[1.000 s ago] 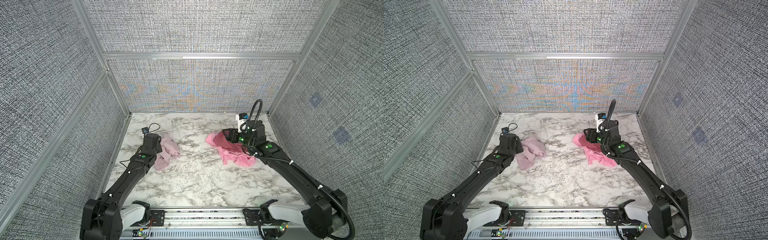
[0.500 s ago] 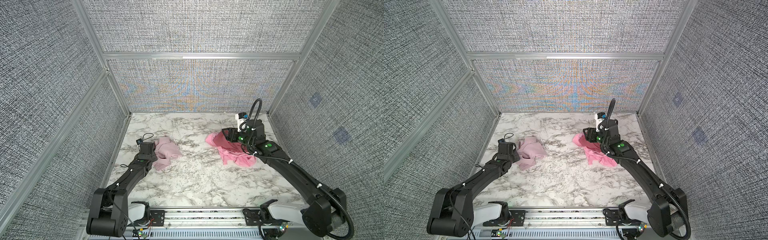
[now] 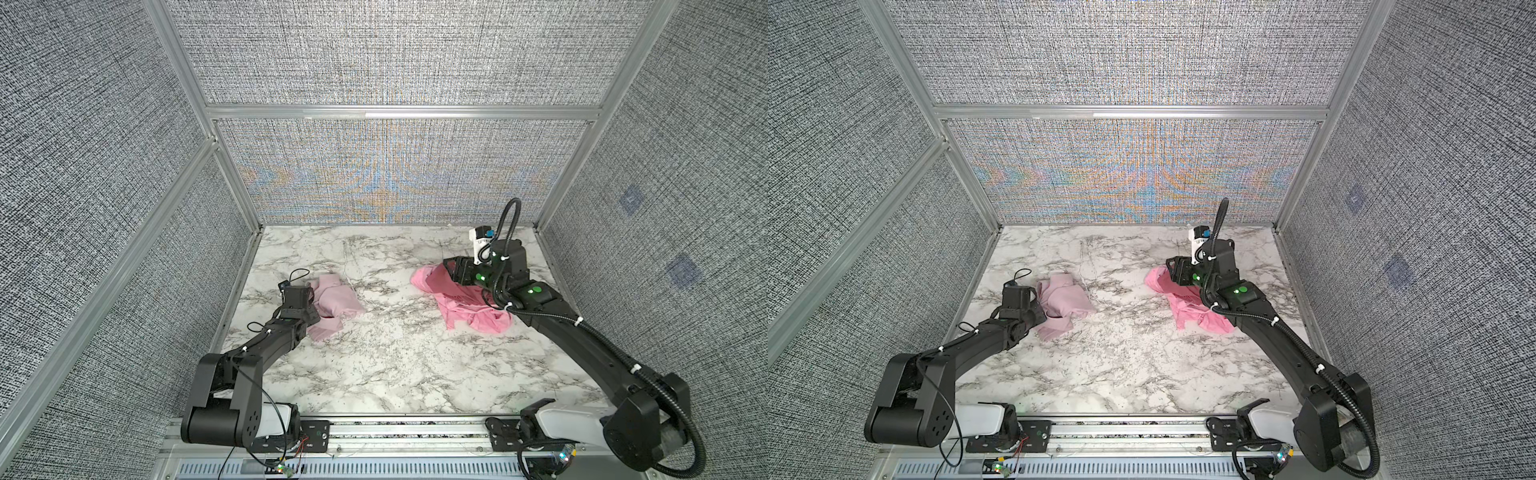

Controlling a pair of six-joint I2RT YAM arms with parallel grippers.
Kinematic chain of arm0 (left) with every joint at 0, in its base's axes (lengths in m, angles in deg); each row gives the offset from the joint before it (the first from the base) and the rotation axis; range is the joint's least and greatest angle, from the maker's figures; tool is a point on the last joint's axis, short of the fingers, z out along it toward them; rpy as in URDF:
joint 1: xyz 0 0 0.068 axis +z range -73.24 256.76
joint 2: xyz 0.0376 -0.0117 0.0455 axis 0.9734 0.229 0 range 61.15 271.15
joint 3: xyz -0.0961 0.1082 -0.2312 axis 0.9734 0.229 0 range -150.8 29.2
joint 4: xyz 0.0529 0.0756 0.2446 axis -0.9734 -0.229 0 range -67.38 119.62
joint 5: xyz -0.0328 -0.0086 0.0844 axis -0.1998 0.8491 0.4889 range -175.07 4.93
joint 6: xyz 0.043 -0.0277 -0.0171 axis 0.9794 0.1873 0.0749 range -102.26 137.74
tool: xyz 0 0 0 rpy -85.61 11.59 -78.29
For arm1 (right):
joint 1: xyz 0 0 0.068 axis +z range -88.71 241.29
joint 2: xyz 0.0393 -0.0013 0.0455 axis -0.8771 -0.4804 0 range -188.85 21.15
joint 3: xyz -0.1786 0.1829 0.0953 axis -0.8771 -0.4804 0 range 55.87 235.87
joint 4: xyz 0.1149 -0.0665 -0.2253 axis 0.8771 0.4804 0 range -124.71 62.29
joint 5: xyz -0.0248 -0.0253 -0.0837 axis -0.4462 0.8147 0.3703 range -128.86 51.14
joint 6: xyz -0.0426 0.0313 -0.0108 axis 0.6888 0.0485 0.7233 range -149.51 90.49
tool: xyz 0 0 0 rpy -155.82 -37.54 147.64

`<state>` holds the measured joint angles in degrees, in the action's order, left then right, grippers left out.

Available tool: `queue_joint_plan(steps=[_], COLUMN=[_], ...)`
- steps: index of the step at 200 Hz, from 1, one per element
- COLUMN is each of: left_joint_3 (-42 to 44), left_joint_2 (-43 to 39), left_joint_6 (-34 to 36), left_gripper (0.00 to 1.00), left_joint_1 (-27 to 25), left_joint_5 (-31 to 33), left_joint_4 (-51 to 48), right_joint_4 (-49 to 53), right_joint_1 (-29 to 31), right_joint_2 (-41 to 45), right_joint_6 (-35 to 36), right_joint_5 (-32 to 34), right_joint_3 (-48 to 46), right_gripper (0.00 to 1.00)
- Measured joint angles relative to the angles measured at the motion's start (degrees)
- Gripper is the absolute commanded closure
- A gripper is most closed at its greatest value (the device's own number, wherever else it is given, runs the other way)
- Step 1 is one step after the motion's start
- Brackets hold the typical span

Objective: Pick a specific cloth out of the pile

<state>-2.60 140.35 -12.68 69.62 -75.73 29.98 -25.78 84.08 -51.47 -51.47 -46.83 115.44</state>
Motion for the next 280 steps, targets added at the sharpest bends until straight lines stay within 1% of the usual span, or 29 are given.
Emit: queue_joint_plan(steps=[11,26,34,44,105,135,154,186,224,280], left_joint_3=[-1.16,-3.15,-3.85,-4.55,-9.07,-10.19,-10.19,-10.19,-8.17,-1.68], left_joint_2=[0.83,1.11,0.66,-0.63,-12.41,-17.09,-18.60,-18.03,-13.99,-7.89], left_joint_6=[0.02,0.00,0.00,0.00,2.01,4.07,4.83,5.33,5.27,-0.31], left_gripper=[0.76,0.63,0.59,0.57,0.55,0.56,0.56,0.57,0.58,0.59], left_joint_1=[0.00,0.00,0.00,0.00,-0.09,-0.24,-1.05,-4.39,-9.57,-10.47], left_joint_5=[-1.07,-1.99,-2.05,-2.12,-5.07,-8.07,-9.92,-11.45,-11.45,-12.57], left_joint_4=[-0.63,-1.84,-2.40,-3.61,-9.44,-9.90,-9.84,-9.70,-7.96,-1.25], right_joint_4=[0.09,0.28,0.46,0.66,0.24,-0.55,-0.59,-0.61,-0.61,-0.57], right_joint_1=[0.00,0.00,0.00,0.00,0.00,0.07,0.11,0.37,0.48,0.59], right_joint_2=[0.00,-0.09,-0.20,-0.24,-0.57,-0.72,-0.94,-0.83,-0.48,-0.52], right_joint_6=[0.00,0.00,0.00,0.00,-0.17,-0.17,-0.20,-0.24,-0.39,-0.37], right_joint_5=[0.00,0.02,0.02,0.02,-0.26,-1.03,-1.11,-1.46,-1.75,-1.97], right_joint_3=[-0.11,-0.37,-0.42,-0.42,-0.42,-0.46,-0.46,-0.46,-0.83,-0.83], right_gripper=[0.38,0.38,0.38,0.38,0.38,0.38,0.38,0.38,0.38,0.38])
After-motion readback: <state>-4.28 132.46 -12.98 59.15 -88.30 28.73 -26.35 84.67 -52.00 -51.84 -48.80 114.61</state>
